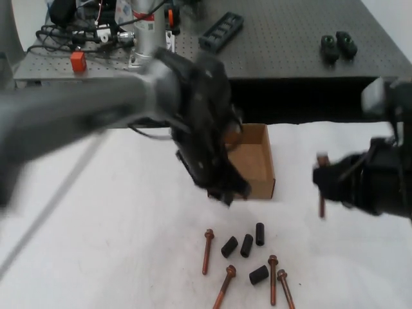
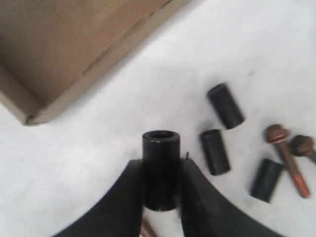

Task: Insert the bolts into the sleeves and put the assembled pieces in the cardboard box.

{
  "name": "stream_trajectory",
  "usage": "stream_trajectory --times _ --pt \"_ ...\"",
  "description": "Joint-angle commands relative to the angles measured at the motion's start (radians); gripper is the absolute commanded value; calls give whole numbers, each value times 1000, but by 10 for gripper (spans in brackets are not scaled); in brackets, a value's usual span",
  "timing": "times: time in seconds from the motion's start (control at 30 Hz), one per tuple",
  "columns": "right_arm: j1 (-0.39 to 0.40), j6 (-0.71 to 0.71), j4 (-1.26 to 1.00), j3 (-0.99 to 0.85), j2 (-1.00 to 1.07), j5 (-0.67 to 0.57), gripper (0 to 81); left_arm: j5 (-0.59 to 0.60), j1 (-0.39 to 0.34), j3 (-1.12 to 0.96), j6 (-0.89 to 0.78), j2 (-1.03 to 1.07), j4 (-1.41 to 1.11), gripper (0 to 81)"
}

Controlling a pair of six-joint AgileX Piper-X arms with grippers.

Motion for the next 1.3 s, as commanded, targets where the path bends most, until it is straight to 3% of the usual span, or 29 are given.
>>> stream_trajectory --times 0.0,0.13,0.2,0.3,0.5,0.8,1.27 --pt "-3 277 -433 124 -52 -195 27 62 6 118 -18 -59 -131 7" --pt "-3 497 -826 219 -40 -283 27 262 -2 476 -56 -291 -531 7" --pt "9 559 -924 226 -7 -323 27 383 -15 616 -74 -381 -726 7" --pt "48 614 -1001 219 46 -375 27 463 -36 749 -153 -468 -940 7" --pt "122 624 -1017 219 88 -393 27 464 -41 819 -254 -533 -1034 7" --pt "182 570 -927 219 88 -393 27 487 -41 819 -262 -533 -1034 7" --pt "195 489 -848 222 88 -406 27 491 -41 819 -253 -533 -1034 7"
